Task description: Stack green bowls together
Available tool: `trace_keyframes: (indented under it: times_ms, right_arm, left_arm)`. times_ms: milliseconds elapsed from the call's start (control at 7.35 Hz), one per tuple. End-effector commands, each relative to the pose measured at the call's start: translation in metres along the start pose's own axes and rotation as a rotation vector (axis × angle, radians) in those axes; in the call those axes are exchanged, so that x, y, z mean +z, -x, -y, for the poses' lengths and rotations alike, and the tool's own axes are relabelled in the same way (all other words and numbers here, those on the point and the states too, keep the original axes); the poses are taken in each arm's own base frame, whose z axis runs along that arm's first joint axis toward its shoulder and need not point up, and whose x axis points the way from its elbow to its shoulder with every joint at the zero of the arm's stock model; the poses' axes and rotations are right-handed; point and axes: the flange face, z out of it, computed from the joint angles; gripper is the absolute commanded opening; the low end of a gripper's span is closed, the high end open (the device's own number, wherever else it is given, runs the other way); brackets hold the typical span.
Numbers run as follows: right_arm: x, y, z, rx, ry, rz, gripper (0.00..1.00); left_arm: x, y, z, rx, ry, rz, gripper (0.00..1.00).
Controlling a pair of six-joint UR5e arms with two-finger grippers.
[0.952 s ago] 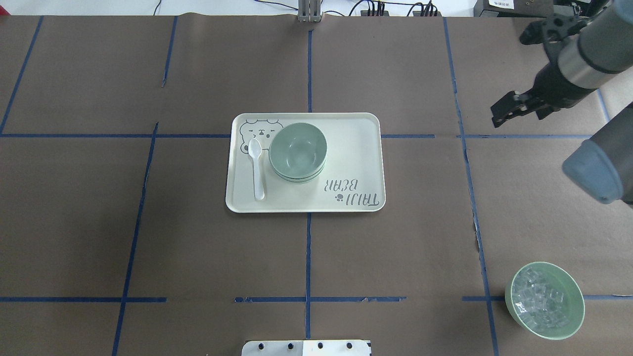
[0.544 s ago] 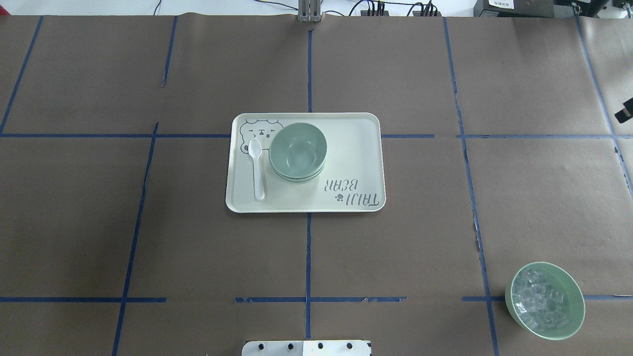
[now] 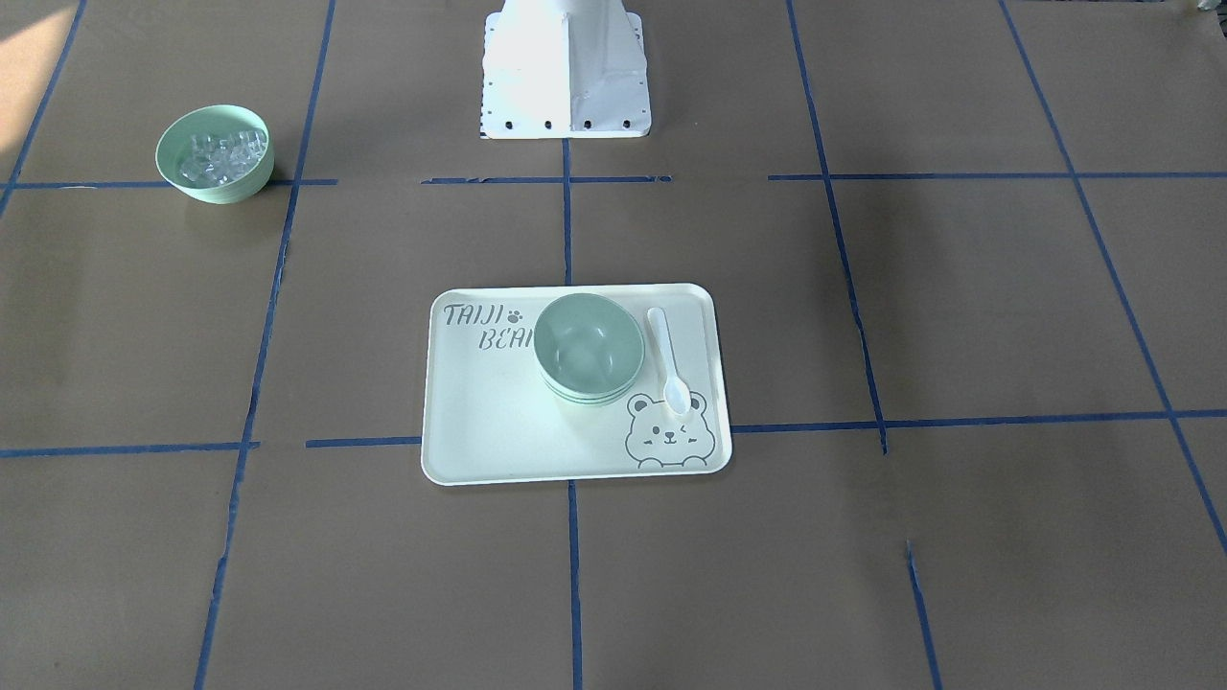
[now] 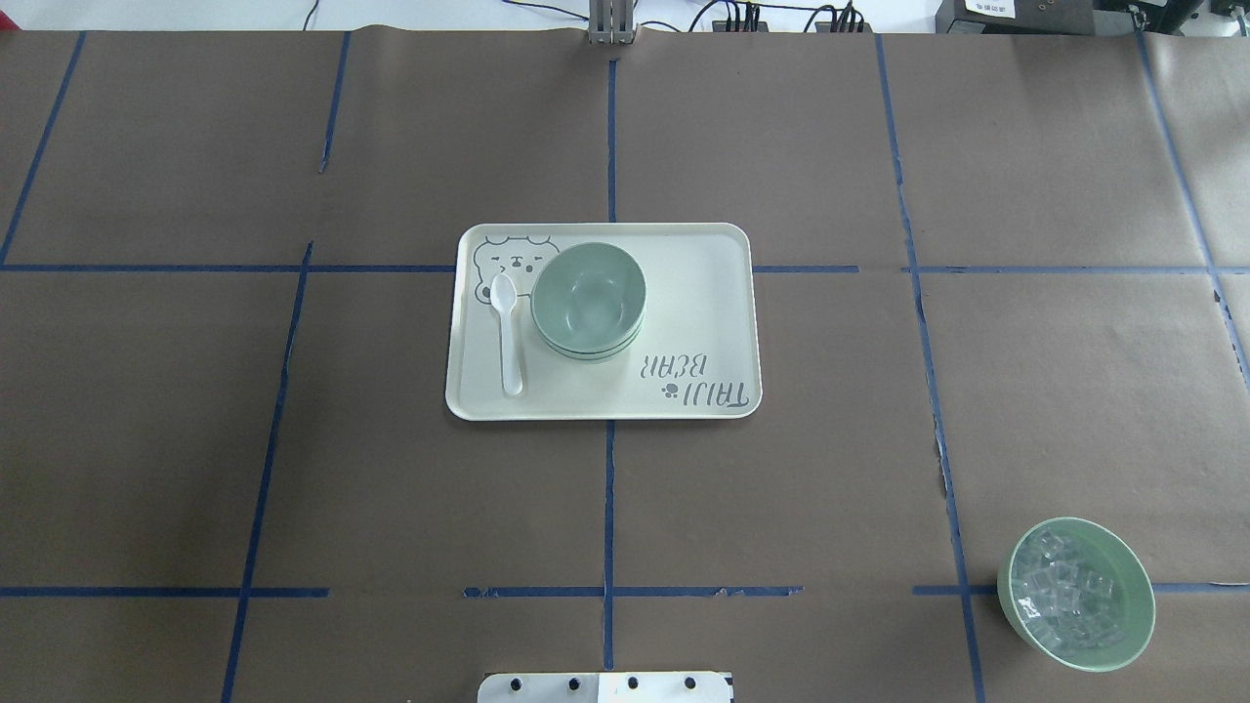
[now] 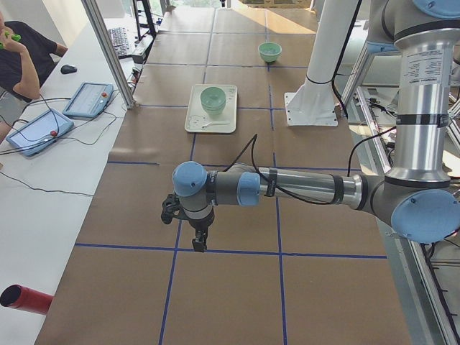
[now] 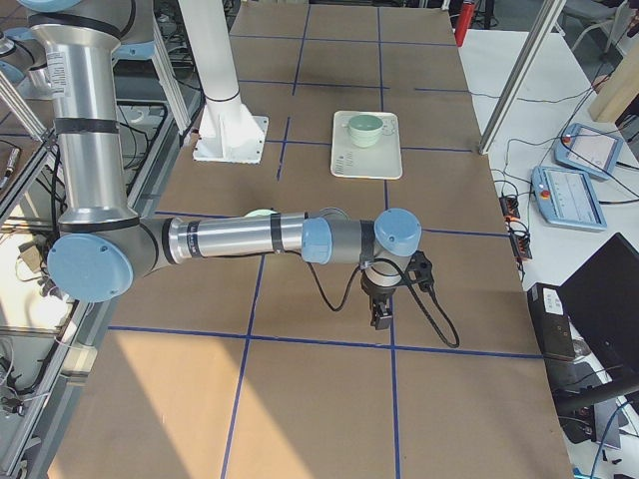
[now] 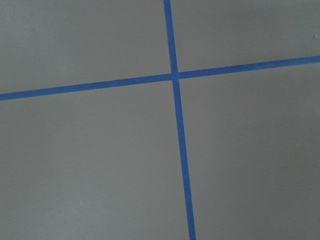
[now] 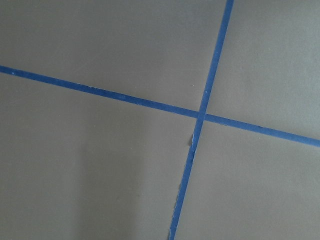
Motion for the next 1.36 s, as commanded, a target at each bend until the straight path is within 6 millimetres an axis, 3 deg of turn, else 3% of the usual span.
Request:
trace_keyframes:
  times_ms: [0, 272, 544, 1224]
  right_arm:
    - [0.009, -0.038, -0.023, 0.066, -0.002, 0.006, 1.00]
    - [0.011, -0.060, -0.044, 0.114, -0.013, 0.038, 1.00]
    - [0.012, -0.081, -0.079, 0.080, -0.047, 0.080, 1.00]
    - [0.013, -0.089, -0.087, 0.109, -0.046, 0.078, 1.00]
  left_arm:
    - [0.001, 0.001, -0.003, -0.006, 0.003, -0.003, 1.00]
    - [0.001, 0.001, -0.002, -0.008, 0.002, -0.003, 1.00]
    - [0.001, 0.001, -0.003, -0.009, 0.002, -0.003, 1.00]
    - [0.002, 0.002, -0.003, -0.012, 0.003, -0.003, 1.00]
